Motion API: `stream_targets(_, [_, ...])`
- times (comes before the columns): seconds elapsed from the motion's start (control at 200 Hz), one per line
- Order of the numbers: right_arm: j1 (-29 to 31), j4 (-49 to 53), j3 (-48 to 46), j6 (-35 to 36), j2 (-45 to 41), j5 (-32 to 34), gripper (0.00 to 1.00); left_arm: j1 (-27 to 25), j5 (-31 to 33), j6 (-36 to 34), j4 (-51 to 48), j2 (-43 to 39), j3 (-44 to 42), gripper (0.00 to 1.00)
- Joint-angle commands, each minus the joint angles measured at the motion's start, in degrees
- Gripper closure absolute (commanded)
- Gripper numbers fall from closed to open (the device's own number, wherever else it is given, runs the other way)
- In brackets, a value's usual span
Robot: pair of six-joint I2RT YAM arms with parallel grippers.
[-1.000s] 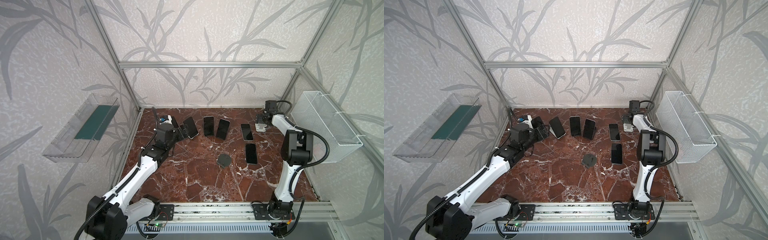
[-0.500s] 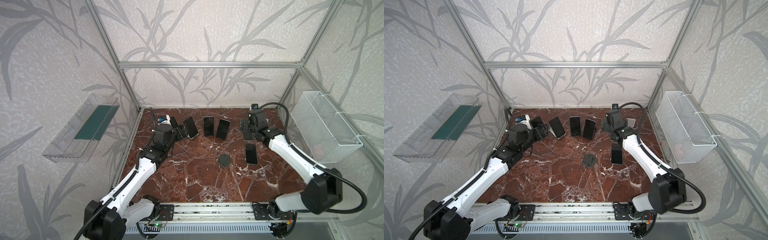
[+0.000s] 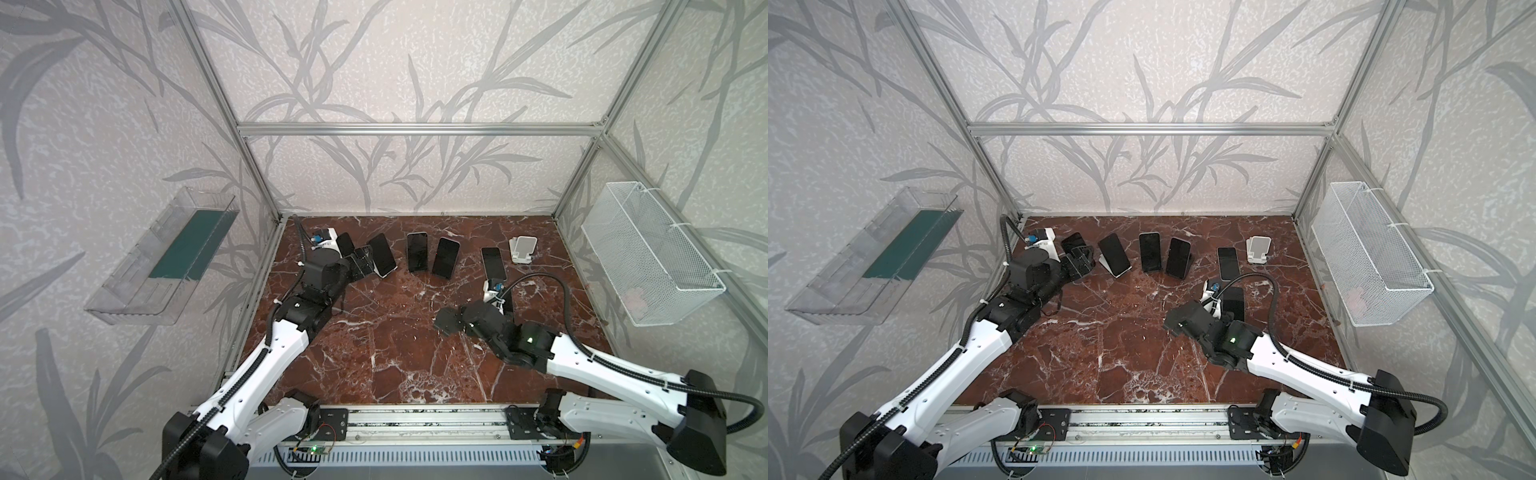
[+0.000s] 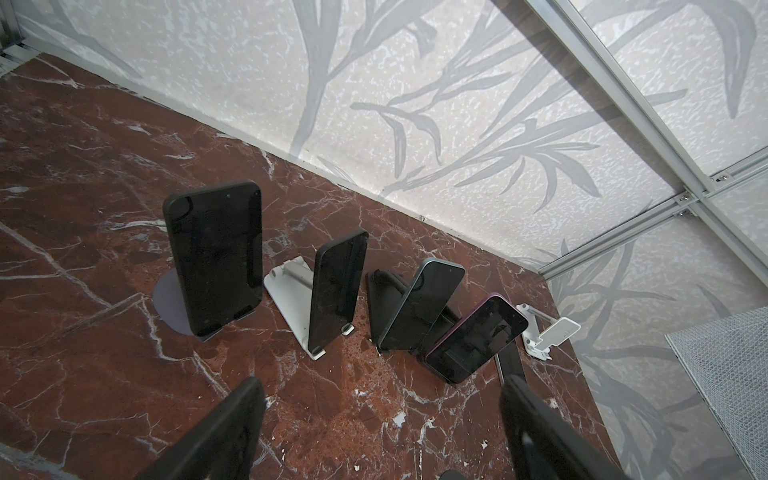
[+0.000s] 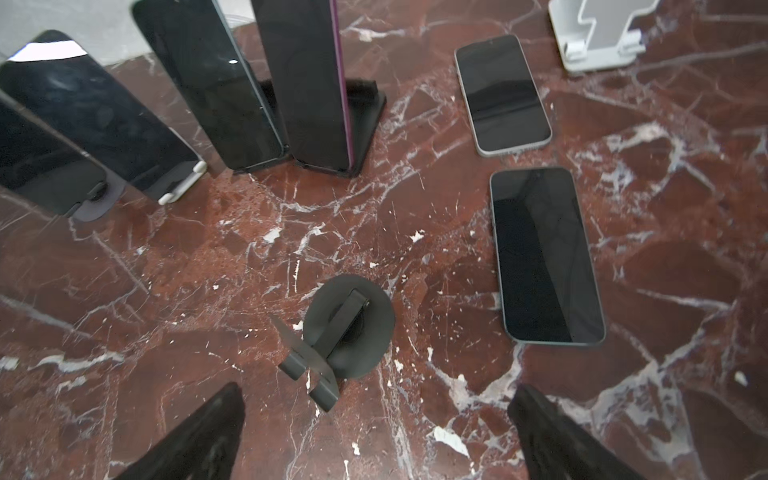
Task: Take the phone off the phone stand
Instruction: 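Lower the right gripper over the black round stand and grasp its upright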
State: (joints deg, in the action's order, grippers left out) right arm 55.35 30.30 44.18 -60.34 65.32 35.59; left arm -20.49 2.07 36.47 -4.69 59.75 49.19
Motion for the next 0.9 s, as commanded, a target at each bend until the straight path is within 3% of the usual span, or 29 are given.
stream_targets(0.0, [1.4,4.3,3.9,-17.6,6.0,2.8,0.01,0.2,1.1,-0.2,0.2,-1.0,-1.0,0.12])
stream_targets(0.365, [4.9,0.6,10.0,-25.1,20.3,3.0,0.01,0.1,0.1,0.3,0.5,-1.1,-1.0,0.13])
stream_targets(0.53, [5.7,9.1,15.7,-33.5,27.3,7.2,0.01,0.1,-1.4,1.6,0.9,-0.6,-1.2,0.13])
stream_targets(0.895, [5.7,14.9,21.6,-38.3,38.2,12.9,0.02,0.2,-2.7,2.7,1.5,0.0,-1.3,0.14])
